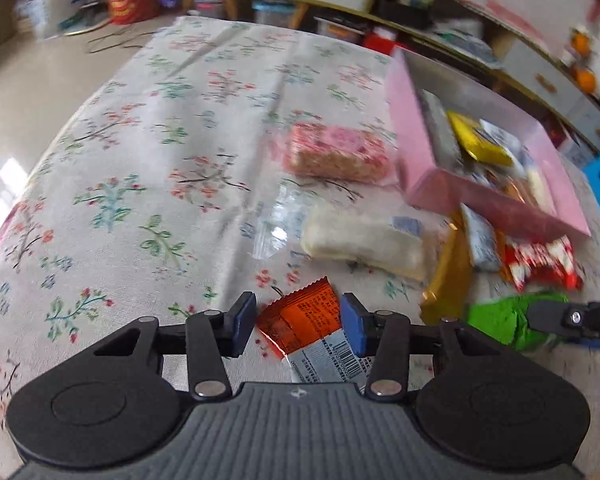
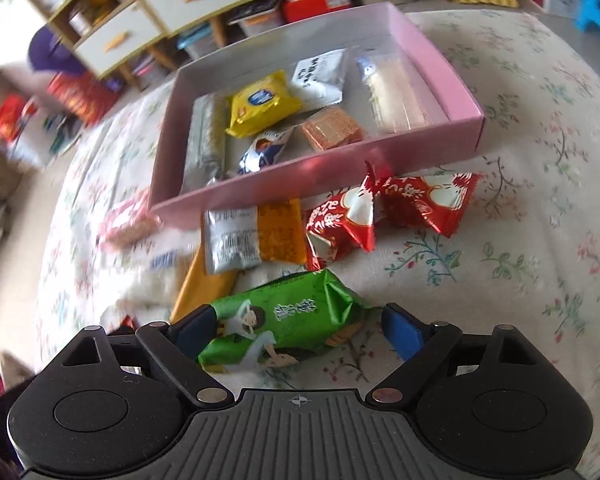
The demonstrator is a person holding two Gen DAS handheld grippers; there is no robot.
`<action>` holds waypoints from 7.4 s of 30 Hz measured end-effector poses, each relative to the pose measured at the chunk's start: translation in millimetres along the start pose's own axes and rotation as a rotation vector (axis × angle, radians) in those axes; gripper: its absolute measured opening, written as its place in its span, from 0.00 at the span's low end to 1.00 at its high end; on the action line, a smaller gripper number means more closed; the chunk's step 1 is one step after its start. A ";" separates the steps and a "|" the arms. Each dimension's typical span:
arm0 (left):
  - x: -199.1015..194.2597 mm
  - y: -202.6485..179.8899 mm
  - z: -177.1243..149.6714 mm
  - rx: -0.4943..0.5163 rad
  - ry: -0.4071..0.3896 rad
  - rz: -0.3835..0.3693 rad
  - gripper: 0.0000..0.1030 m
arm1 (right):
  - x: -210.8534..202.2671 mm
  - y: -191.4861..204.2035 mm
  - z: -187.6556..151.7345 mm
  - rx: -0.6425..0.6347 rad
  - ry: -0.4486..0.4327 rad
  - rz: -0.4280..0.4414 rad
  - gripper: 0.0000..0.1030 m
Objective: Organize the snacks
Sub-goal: 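Move both open tools back over the remaining snacks, then grasp the orange-and-white packet with the left tool while the right tool grasps the green wafer packet, then lift both held packets and carry them over the pink box, then open both tools to drop the packets into the pink box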
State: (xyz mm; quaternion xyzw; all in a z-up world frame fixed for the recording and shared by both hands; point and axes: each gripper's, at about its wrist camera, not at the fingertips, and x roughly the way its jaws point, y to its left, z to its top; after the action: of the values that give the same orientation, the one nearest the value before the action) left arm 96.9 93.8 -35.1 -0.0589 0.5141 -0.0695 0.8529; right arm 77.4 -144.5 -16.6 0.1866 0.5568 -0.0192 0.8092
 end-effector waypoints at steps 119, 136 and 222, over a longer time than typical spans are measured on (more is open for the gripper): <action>-37.4 -15.6 -81.0 0.244 -0.193 -0.064 0.34 | -35.3 -30.0 -69.1 -0.325 -0.214 0.080 0.45; -52.6 -43.0 -33.3 0.147 -0.249 -0.146 0.34 | -67.9 -31.8 -37.3 -0.224 -0.296 0.188 0.45; -0.2 -121.1 63.6 0.292 -0.234 -0.070 0.99 | -51.1 -61.7 75.3 -0.140 -0.360 0.056 0.88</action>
State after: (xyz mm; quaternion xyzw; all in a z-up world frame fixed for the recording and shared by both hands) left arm 146.1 -23.4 15.4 0.0400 0.3934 -0.1659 0.9034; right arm 110.6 -235.3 35.9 0.1389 0.3978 0.0090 0.9068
